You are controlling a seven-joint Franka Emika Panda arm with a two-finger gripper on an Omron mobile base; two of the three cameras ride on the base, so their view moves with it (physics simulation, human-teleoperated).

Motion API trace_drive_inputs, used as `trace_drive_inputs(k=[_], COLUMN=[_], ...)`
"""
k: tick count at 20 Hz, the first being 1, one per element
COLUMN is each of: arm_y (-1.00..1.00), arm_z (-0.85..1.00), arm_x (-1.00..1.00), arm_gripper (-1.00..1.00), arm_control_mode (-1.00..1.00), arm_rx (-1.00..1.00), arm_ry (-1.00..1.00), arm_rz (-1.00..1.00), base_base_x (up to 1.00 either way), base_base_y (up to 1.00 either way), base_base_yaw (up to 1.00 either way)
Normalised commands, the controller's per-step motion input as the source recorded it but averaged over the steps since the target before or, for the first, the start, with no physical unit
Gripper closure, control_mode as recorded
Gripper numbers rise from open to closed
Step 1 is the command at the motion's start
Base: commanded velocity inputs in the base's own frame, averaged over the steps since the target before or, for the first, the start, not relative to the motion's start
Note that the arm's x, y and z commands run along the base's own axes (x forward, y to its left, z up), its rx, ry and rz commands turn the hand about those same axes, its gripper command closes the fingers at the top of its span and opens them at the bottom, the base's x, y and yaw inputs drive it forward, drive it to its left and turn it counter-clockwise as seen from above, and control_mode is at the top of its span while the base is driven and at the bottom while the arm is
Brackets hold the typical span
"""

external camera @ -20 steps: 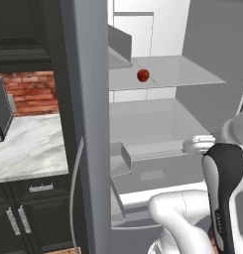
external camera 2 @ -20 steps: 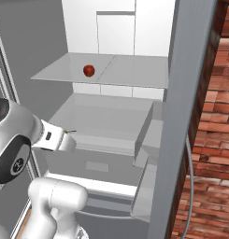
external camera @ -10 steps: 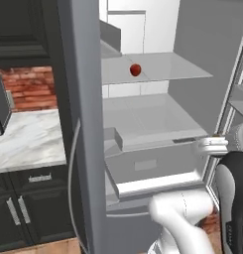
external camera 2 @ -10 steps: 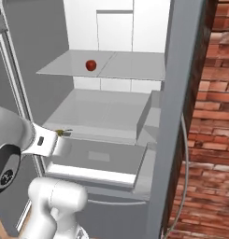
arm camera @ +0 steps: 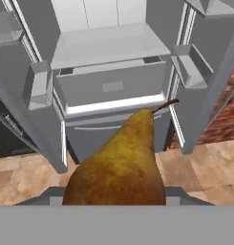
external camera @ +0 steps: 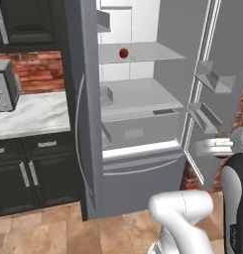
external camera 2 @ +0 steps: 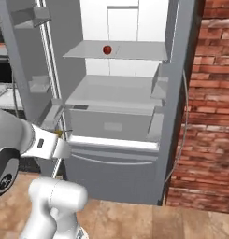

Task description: Pick the apple and pear from the fridge and place them inside the tupperware on the counter.

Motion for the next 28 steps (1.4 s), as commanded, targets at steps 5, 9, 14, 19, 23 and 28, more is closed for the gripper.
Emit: trace_drive_inputs(k=[5,9,14,19,23,28], arm_y=[0.0,0.0,0.0,0.0,0.0,0.0], arm_z=[0.0,0.0,0.0,0.0,0.0,0.0], arm_x=[0.0,0.0,0.0,0.0,0.0,0.0], arm_gripper=[1.0,1.0,1.0,1.0,1.0,1.0], arm_control_mode=[1.0,1.0,1.0,1.0,1.0,1.0], arm_rx=[0.0,0.0,0.0,0.0,0.0,0.0], arm_ry=[0.0,0.0,0.0,0.0,0.0,0.0], arm_rz=[0.0,0.0,0.0,0.0,0.0,0.0], base_base_x=[-0.88,-0.71,0.02,0.72,0.91,1.0], base_base_y=[0.95,1.0,1.0,1.0,0.91,0.48], base_base_yaw=[0.44,0.63,0.23,-0.02,-0.05,-0.31])
